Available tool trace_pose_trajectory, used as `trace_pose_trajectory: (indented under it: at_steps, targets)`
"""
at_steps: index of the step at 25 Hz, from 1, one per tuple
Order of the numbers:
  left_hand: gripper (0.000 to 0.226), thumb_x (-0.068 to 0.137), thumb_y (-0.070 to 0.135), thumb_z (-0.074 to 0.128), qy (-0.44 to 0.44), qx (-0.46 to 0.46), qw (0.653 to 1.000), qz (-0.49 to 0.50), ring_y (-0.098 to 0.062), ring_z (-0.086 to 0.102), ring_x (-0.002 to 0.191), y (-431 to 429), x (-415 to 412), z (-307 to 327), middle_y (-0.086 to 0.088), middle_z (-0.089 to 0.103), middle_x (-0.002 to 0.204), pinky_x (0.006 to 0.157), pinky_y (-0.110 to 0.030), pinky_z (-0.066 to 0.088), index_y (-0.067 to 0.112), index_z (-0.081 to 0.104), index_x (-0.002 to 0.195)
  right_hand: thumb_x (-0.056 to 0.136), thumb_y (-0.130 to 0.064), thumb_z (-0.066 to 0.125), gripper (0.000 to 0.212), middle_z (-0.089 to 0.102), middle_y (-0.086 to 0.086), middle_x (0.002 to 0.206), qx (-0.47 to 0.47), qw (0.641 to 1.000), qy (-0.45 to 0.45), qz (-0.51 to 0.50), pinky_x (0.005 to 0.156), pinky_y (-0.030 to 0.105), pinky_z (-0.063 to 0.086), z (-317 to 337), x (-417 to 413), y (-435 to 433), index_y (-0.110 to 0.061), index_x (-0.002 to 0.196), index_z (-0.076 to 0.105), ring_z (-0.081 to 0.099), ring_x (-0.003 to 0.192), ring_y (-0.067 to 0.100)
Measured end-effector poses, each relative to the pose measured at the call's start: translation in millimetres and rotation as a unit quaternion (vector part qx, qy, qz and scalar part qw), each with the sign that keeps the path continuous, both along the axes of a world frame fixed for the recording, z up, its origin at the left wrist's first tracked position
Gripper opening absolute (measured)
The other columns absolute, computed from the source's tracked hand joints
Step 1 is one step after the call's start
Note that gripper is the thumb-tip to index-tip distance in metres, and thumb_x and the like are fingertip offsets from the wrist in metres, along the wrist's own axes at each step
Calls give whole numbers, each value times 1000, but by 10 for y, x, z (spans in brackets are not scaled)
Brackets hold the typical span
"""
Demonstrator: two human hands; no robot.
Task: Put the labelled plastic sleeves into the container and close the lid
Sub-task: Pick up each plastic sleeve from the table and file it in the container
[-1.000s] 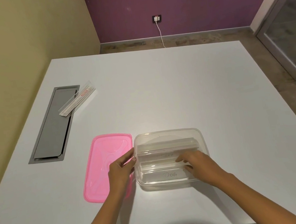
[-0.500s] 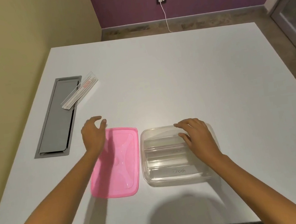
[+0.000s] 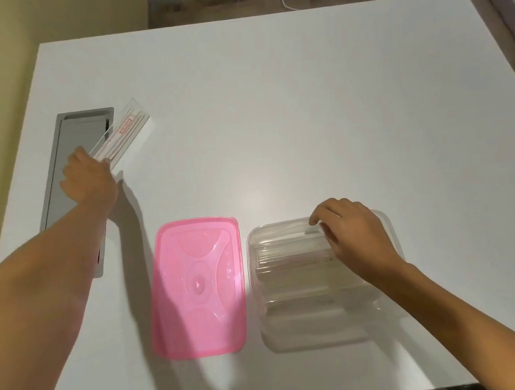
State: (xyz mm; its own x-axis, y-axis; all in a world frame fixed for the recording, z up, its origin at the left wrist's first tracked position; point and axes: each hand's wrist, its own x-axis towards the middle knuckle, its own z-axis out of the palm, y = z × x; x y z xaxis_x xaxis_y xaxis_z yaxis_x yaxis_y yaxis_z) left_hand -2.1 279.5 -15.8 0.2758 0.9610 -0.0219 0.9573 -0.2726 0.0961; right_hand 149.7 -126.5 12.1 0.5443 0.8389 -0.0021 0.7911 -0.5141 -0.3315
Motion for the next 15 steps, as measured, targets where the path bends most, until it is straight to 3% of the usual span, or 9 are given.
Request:
trace_pose_trajectory:
  at_steps: [2, 6, 9, 11, 13, 15]
  targets:
    - [47, 99, 25, 42, 13, -28, 1000, 8, -46, 46, 118, 86, 39, -31, -30, 45, 132, 92, -55, 39, -5, 34, 134, 72, 8, 67, 32, 70, 2, 96, -17, 1000, -10, 10, 64, 33, 50, -11, 4, 15, -16, 92, 65, 62, 78, 25]
    - [31, 94, 13, 51, 35, -26, 999, 16, -46, 55, 108, 131, 70, -66, -30, 55, 117, 87, -51, 45, -6, 49, 118, 71, 8, 67, 31, 69, 2, 93, -30, 999, -10, 17, 60, 34, 50, -20, 25, 39, -16, 91, 63, 59, 73, 24]
    - [22, 93, 13, 50, -70, -46, 995, 51, -43, 61, 100, 16, 76, -89, -25, 65, 108, 82, -47, 48, 0, 63, 105, 70, 10, 65, 30, 66, 2, 85, -27, 999, -10, 22, 57, 32, 46, -11, 30, 82, -16, 86, 60, 56, 66, 23]
    - [21, 92, 12, 50, -145, -72, 985, 62, -32, 68, 89, -70, 83, -86, -20, 69, 102, 77, -40, 51, 6, 68, 101, 70, 10, 65, 31, 67, 3, 88, -25, 999, -10, 29, 58, 30, 45, 11, -1, 107, -16, 88, 61, 57, 69, 23]
    - [24, 94, 10, 47, -253, -131, 955, 82, -11, 68, 57, -153, 107, -86, -14, 71, 92, 65, -30, 53, 5, 69, 98, 71, 9, 66, 33, 68, 3, 96, -25, 999, -9, 40, 61, 30, 48, 37, -59, 123, -15, 93, 63, 60, 76, 22]
    - [27, 97, 8, 41, -348, -222, 905, 104, -3, 59, 38, -263, 140, -16, -7, 67, 88, 57, -24, 48, 7, 68, 97, 74, 8, 65, 34, 66, 2, 104, -25, 998, -4, 52, 64, 30, 51, 90, -120, 135, -16, 99, 62, 60, 85, 22]
